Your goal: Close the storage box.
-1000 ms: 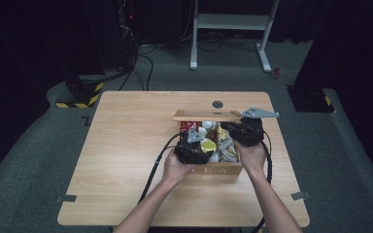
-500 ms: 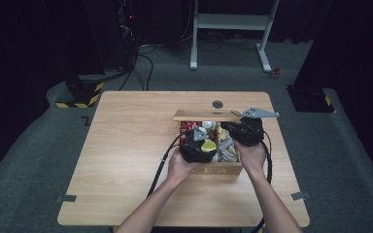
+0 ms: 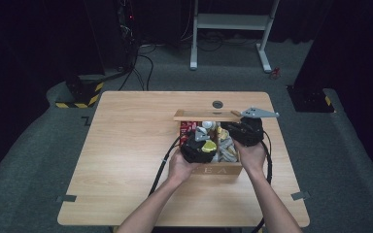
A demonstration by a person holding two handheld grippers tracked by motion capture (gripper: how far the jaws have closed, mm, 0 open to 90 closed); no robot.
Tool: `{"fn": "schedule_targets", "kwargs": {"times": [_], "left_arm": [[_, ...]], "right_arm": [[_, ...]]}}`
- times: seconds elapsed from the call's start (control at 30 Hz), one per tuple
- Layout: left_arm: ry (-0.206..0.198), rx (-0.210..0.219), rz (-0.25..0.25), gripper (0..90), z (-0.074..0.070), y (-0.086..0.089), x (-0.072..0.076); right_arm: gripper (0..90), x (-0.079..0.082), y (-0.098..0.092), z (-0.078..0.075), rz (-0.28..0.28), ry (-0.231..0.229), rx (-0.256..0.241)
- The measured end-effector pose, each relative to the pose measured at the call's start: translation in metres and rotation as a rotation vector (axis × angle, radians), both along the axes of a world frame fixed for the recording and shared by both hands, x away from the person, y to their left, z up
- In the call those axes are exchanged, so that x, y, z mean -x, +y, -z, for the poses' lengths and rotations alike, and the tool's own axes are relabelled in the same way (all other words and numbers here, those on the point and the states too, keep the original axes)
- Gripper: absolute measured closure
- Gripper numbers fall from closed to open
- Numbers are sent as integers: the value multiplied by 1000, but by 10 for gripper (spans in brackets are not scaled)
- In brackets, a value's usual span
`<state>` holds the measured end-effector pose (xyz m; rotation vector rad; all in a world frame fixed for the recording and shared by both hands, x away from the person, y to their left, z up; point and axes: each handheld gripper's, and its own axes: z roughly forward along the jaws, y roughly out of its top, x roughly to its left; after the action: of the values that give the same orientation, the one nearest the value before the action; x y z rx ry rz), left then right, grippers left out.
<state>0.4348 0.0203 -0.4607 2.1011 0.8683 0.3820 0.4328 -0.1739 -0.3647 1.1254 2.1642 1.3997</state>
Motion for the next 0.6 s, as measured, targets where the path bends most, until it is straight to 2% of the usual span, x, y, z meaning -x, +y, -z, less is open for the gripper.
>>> {"fn": "schedule_targets", "kwargs": {"times": [0.27,0.43,0.53,0.6], "left_arm": [[-21,16,13,379,-5,4,2],[-16,31,36,380,-9,8,3],[-6,57,46,380,-10,8,5],[-11,50,49,381,-11,7,6]], "right_arm": [[884,0,0,0,1,2,-2],[884,0,0,0,2,3,-3],[884,0,0,0,0,3,-5],[884,0,0,0,-1,4,-5]]}}
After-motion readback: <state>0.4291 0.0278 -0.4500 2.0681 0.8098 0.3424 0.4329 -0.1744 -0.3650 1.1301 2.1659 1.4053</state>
